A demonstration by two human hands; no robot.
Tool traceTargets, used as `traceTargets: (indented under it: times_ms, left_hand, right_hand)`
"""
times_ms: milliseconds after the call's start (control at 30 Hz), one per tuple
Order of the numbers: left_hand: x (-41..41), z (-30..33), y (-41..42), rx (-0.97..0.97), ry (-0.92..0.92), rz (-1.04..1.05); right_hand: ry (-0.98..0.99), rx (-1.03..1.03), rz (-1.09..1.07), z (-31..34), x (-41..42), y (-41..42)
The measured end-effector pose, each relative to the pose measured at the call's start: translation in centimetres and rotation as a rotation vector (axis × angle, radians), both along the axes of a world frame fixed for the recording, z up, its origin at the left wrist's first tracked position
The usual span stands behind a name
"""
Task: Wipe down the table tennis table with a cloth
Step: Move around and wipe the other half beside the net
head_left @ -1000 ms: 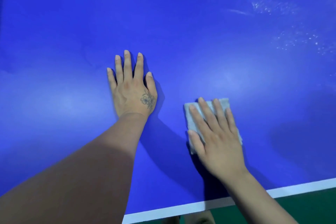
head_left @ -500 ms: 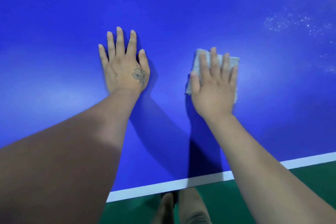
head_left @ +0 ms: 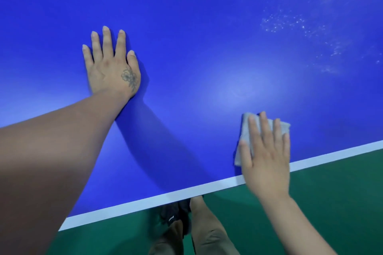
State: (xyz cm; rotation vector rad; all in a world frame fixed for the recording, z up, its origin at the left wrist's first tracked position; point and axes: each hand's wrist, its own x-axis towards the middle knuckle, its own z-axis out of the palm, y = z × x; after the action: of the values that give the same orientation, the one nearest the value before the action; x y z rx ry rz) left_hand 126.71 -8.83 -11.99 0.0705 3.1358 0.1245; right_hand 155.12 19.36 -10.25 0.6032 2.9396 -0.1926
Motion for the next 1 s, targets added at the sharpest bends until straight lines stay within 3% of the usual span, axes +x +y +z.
traceTargets:
  times_ms: [167,367,500,667,833,1000]
  left_hand:
    - [0.1,0.0,0.1,0.0,0.034,-0.008]
    - [0.2,0.0,0.2,-0.008,0.035,-0.011]
    - [-0.2,0.6,1.0,-0.038,0.021,-0.027]
    - [-0.1,1.8,6.6,0.032,0.067,-0.148]
    - [-0.4,1.1,13.7,0.099,0.034,-0.188]
    - [-0.1,0.1,14.8,-0.012,0.054,-0.201]
  right_hand:
    - [0.056,0.001,-0.204,-1.0,-8.0,3.1]
    - [0.092,-0.017,-0.008,-1.3,-15.2,-2.1]
    - [0.122,-0.014,0.19,-0.7,-11.4,-6.0]
    - [0.056,-0.054,0.272,-0.2,-3.7,-3.7]
    - [-0.02,-0.019,0.122,0.2,-1.7,4.2]
    - [0.028,0.02,-0.076,-0.6,-9.8,10.3]
